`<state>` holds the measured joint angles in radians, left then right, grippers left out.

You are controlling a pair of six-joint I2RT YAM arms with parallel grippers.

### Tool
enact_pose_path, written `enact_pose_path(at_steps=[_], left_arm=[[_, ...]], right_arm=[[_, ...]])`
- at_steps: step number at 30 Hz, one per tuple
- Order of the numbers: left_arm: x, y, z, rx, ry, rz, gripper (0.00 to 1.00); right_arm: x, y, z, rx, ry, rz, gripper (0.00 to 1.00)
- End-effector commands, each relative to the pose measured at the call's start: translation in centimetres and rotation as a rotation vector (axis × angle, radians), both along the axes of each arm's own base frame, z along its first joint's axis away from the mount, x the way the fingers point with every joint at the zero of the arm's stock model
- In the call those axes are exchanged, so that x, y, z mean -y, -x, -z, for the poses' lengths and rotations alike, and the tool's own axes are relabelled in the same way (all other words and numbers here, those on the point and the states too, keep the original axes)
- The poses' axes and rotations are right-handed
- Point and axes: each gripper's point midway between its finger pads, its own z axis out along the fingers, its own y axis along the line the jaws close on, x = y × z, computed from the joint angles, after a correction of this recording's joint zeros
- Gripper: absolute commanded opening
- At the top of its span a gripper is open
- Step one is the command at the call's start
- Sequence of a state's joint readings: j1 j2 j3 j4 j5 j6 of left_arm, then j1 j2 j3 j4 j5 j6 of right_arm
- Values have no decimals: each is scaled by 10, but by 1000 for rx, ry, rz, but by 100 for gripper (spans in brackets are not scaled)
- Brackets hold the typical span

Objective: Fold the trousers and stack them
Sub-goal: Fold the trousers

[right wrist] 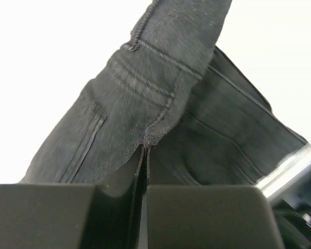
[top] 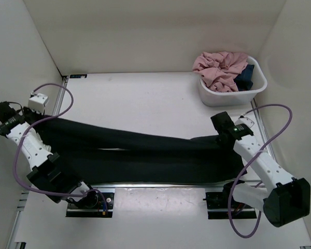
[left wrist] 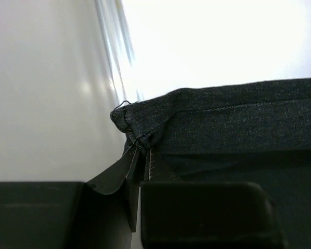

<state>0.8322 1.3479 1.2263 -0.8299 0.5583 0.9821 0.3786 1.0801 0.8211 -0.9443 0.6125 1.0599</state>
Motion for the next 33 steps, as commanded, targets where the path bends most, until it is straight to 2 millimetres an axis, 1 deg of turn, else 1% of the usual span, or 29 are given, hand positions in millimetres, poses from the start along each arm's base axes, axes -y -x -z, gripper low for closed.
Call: enact_pose_path(at_steps=[1, 2, 3, 5, 6, 8, 9, 10, 11, 12, 13, 14, 15, 16, 17, 18, 19, 21, 22, 23, 25, 26, 27, 28, 29, 30, 31, 32, 33], left_arm=[[-17, -31, -67, 177, -139, -8, 14], [-16, -35, -72, 187, -155, -2, 14], [-16, -32, -75, 191, -172, -11, 14], [-18, -26, -70, 171, -203, -15, 14], [-13, -17, -57, 143, -211, -12, 14], [-12, -4, -37, 85, -259, 7, 14], [-11, 12, -8, 16, -250, -11, 14], [-10, 22, -4, 1, -271, -19, 14], [-10, 31, 6, -25, -280, -22, 14], [-11, 41, 16, -56, -312, -6, 14], [-9, 59, 36, -92, -301, -18, 14], [-10, 69, 45, -117, -309, -22, 14], [-11, 78, 53, -141, -330, -4, 14], [-7, 93, 72, -174, -313, -14, 14], [-5, 103, 81, -203, -311, -11, 14], [-5, 109, 87, -219, -328, 8, 14], [-5, 119, 93, -238, -320, -7, 14], [-3, 129, 101, -252, -308, -7, 14], [-3, 132, 104, -255, -306, -2, 14], [-5, 139, 107, -269, -293, -19, 14], [-10, 146, 110, -283, -291, -31, 14], [-13, 154, 111, -293, -284, -57, 15], [-16, 157, 111, -295, -277, -56, 17], [-15, 162, 116, -311, -259, -54, 25], [-13, 170, 116, -328, -250, -37, 29], [-11, 174, 118, -345, -234, -21, 34], [-5, 178, 123, -355, -207, 0, 38], [-7, 186, 121, -370, -217, 15, 41], [1, 192, 123, -388, -179, 36, 41]], right_arm=[[24, -26, -39, 117, 123, 42, 0], [24, -25, -41, 121, 124, 36, 0], [24, -25, -43, 131, 121, 37, 0], [25, -22, -47, 158, 110, 39, 0], [24, -15, -38, 137, 99, 31, 0], [23, -5, -30, 135, 64, 48, 0], [23, 3, -22, 112, 53, 49, 0], [23, 13, -15, 96, 35, 51, 0], [21, 27, 3, 41, 15, 47, 0], [21, 36, 11, 25, -4, 65, 0], [22, 46, 17, 14, -21, 72, 0], [21, 53, 24, 6, -37, 79, 0], [23, 68, 43, -39, -41, 98, 0], [20, 75, 50, -39, -79, 99, 0], [18, 79, 57, -46, -95, 95, 0], [17, 85, 64, -58, -109, 105, 0], [17, 93, 74, -73, -122, 120, 0], [15, 99, 82, -99, -133, 125, 0], [15, 99, 82, -99, -134, 125, 0], [17, 104, 85, -115, -126, 127, 0], [17, 102, 83, -118, -125, 127, 0], [17, 104, 84, -134, -118, 129, 3], [16, 102, 82, -132, -119, 128, 16], [18, 105, 83, -154, -109, 130, 25], [17, 103, 80, -149, -109, 119, 31], [18, 106, 81, -166, -100, 111, 37], [15, 98, 72, -137, -112, 108, 37], [18, 97, 66, -140, -90, 78, 37], [17, 93, 58, -106, -100, 59, 38]])
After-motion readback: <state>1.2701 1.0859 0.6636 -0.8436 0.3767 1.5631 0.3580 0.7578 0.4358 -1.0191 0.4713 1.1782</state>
